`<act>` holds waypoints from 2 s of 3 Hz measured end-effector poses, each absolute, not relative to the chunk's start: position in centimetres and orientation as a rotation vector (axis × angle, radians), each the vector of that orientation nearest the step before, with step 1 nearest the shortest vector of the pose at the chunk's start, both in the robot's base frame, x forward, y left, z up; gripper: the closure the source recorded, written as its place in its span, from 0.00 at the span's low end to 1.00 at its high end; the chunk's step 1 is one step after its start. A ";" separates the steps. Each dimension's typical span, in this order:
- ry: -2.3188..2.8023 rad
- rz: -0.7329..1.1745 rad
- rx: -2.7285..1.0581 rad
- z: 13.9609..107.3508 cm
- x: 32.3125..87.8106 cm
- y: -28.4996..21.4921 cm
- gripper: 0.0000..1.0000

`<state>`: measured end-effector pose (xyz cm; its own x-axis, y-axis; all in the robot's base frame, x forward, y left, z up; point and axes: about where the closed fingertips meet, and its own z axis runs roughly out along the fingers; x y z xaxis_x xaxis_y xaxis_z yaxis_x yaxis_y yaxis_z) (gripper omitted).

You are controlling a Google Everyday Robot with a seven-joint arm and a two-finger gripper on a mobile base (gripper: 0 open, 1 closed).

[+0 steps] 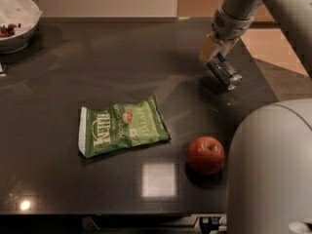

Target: Place redbull can upright

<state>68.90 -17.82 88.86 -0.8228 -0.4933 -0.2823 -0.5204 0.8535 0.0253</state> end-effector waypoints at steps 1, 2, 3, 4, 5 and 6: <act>2.591 0.246 -0.936 90.8 67.9 -16.0 1.00; 2.407 0.330 -1.058 92.5 66.5 -14.4 1.00; 2.200 0.391 -1.134 93.8 64.7 -13.3 1.00; 2.011 0.429 -1.157 94.6 63.2 -12.7 1.00; 1.840 0.459 -1.148 95.0 61.9 -12.5 1.00; 1.699 0.478 -1.131 95.1 60.8 -12.8 1.00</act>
Offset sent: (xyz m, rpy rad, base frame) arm -0.0535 0.0517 0.0625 0.2837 -0.3654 0.4524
